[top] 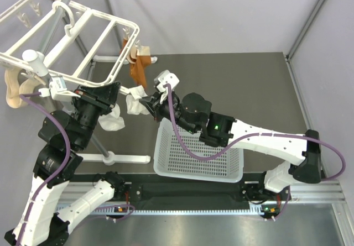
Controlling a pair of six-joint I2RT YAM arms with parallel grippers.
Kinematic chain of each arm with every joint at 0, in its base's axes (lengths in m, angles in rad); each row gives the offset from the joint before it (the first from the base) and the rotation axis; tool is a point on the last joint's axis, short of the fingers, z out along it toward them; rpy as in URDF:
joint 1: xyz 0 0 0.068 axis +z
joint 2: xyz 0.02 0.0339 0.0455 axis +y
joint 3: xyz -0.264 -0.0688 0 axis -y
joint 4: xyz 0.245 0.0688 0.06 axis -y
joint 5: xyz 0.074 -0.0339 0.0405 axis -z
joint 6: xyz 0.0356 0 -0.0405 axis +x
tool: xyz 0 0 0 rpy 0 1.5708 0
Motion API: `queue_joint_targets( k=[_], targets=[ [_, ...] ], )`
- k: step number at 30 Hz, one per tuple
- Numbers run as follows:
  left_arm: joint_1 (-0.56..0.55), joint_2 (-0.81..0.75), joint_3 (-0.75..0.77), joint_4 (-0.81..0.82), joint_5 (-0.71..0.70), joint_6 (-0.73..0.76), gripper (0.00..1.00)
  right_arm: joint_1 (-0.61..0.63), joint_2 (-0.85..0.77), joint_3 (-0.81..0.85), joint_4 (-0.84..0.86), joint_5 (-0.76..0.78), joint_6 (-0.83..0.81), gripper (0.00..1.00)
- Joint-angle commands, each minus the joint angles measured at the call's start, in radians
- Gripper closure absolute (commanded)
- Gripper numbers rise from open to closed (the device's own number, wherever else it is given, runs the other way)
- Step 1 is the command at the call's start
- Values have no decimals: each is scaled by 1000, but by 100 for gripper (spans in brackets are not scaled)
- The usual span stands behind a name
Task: Clip the socks to the hanger
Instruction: Clamp the sock onto the hanger.
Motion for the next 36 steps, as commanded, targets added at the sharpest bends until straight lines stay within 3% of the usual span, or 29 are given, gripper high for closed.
queue_joint_targets(
  k=[1, 36],
  targets=[
    [0, 21, 0, -35, 10, 0, 100, 26, 1, 61, 31, -3, -19, 100],
    [0, 8, 0, -58, -7, 3, 100, 60, -1, 96, 17, 86, -62, 100]
  ],
)
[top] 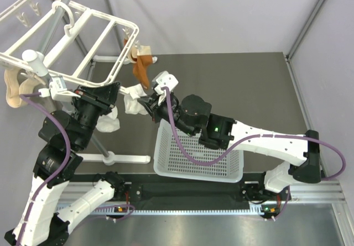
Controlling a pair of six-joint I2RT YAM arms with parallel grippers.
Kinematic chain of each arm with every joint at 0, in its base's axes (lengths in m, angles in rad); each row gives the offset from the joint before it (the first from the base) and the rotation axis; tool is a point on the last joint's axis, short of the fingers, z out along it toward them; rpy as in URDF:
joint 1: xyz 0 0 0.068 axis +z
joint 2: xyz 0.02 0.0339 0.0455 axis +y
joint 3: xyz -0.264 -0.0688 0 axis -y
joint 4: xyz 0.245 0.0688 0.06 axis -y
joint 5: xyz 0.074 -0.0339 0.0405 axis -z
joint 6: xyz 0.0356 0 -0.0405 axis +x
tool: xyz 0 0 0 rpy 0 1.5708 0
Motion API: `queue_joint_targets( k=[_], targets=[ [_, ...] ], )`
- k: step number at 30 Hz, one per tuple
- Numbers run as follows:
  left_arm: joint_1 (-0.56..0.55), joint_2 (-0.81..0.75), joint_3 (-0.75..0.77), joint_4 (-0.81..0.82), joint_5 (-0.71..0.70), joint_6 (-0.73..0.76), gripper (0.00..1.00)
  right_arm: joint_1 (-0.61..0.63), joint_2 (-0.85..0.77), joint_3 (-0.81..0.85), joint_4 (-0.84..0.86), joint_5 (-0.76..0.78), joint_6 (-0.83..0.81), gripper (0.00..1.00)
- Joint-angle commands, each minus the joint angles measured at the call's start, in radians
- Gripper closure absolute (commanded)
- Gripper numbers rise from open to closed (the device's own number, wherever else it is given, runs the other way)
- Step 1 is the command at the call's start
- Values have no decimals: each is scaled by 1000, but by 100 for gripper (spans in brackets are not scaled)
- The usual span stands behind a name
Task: Clip the socks to the hanger
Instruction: Clamp the sock onto the hanger.
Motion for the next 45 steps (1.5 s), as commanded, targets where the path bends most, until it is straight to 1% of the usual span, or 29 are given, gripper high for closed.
queue_joint_targets(
  k=[1, 11, 25, 29, 30, 31, 33, 34, 36, 37, 41, 45],
  targets=[
    [0, 7, 0, -55, -4, 2, 100, 20, -8, 60, 28, 18, -16, 100],
    [0, 15, -2, -43, 4, -6, 100, 54, 41, 112, 16, 1, -17, 100],
    [0, 3, -13, -55, 1, 3, 100, 61, 50, 128, 45, 4, -16, 100],
    [0, -2, -16, -53, 1, 5, 92, 63, 50, 131, 55, 4, -17, 100],
    [0, -2, -16, -55, 1, 6, 87, 63, 50, 132, 56, 4, -17, 100],
    [0, -5, -16, -53, -1, 8, 85, 62, 52, 134, 56, 4, -17, 100],
    [0, -7, -14, -53, -1, 12, 76, 61, 55, 144, 50, 4, -46, 100],
    [0, -8, -16, -53, -2, 15, 65, 63, 61, 149, 45, 3, -48, 100],
    [0, -16, -13, -56, -4, 20, 56, 61, 67, 161, 35, 4, -50, 99],
    [0, -14, -11, -60, -5, 23, 49, 63, 73, 163, 35, 4, -48, 97],
    [0, -25, 0, -76, -1, 29, 38, 63, 90, 174, 27, 3, -39, 95],
    [0, -48, 7, -89, 19, 44, 32, 62, 101, 174, 19, 26, -31, 90]
  ],
)
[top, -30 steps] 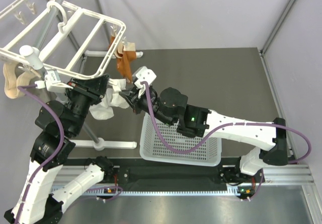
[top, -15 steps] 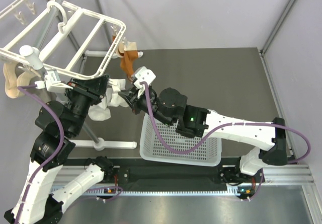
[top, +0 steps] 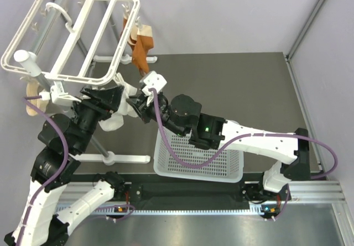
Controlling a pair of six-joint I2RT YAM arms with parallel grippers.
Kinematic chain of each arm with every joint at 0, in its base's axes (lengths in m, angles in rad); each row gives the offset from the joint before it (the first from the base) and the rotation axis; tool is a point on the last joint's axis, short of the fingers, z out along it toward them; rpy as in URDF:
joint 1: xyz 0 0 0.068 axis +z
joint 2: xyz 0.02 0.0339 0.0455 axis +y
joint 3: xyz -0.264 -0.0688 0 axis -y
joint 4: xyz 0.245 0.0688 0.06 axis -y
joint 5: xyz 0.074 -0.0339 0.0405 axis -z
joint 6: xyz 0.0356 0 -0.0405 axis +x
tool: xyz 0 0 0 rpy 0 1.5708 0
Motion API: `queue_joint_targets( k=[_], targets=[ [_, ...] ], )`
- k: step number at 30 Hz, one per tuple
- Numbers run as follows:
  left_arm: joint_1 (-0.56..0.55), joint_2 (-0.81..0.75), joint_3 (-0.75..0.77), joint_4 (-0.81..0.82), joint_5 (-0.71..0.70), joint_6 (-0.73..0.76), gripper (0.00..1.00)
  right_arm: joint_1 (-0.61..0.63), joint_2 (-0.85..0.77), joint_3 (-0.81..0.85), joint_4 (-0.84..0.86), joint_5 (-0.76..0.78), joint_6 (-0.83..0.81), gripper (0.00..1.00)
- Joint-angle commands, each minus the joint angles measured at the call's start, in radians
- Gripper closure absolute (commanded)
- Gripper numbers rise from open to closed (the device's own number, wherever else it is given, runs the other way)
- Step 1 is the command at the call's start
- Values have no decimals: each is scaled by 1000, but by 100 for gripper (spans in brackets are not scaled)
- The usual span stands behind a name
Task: Clip the socks to the hanger
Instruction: Clamp the sock onto the hanger, then reset both arms
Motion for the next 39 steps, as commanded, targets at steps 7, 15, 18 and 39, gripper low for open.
queue_joint_targets(
  k=[7, 15, 18, 39],
  targets=[
    [0, -92, 24, -60, 84, 62, 31, 21, -7, 9, -48, 151, 42, 50],
    [-1, -169, 7, -117, 201, 108, 30, 16, -172, -201, -166, 278, 125, 15],
    [-1, -206, -48, -105, 265, 98, 29, 13, -252, -332, -226, 310, 196, 10],
    [0, -413, -513, 52, 489, -114, 28, 4, -726, -927, -481, 327, 794, 0]
  ],
)
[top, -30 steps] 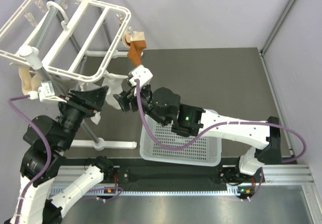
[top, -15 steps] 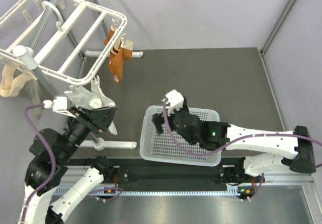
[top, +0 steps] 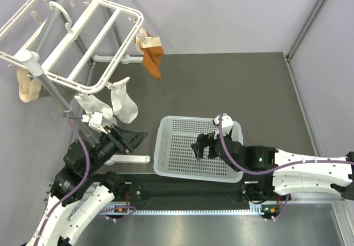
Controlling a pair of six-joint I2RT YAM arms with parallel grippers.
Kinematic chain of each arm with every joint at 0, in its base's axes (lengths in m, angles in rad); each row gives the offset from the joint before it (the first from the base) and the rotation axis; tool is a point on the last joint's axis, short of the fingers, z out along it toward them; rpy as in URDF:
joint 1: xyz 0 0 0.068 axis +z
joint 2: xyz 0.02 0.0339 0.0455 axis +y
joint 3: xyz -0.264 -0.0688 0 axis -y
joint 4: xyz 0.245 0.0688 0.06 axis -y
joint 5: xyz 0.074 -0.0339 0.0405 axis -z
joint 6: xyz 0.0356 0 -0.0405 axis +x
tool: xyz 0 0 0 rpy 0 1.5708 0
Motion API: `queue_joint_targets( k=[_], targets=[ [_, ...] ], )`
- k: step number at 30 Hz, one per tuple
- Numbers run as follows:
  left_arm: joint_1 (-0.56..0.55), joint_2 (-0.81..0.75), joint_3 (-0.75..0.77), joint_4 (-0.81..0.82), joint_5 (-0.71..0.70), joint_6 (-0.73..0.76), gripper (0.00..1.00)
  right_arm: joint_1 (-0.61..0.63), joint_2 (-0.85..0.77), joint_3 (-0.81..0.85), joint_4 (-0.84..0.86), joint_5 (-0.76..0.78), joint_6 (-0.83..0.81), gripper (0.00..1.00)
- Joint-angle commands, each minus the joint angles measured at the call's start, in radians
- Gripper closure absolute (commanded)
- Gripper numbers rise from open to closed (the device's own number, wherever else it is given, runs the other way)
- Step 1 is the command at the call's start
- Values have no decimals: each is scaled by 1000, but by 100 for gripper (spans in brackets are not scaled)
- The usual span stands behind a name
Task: Clip the socks to the hanger
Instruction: Reset both arms
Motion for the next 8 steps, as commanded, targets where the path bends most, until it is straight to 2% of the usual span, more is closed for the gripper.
queue_joint_targets(
  k=[1, 6, 8],
  targets=[
    [1, -59, -37, 70, 21, -27, 27, 2, -65, -51, -13, 12, 145, 0],
    [1, -105, -83, 98, 56, -33, 27, 3, -172, -149, 50, 18, 166, 0],
    [-1, -120, -115, 119, 82, -44, 25, 3, -219, -186, 128, 1, 143, 0]
  ],
)
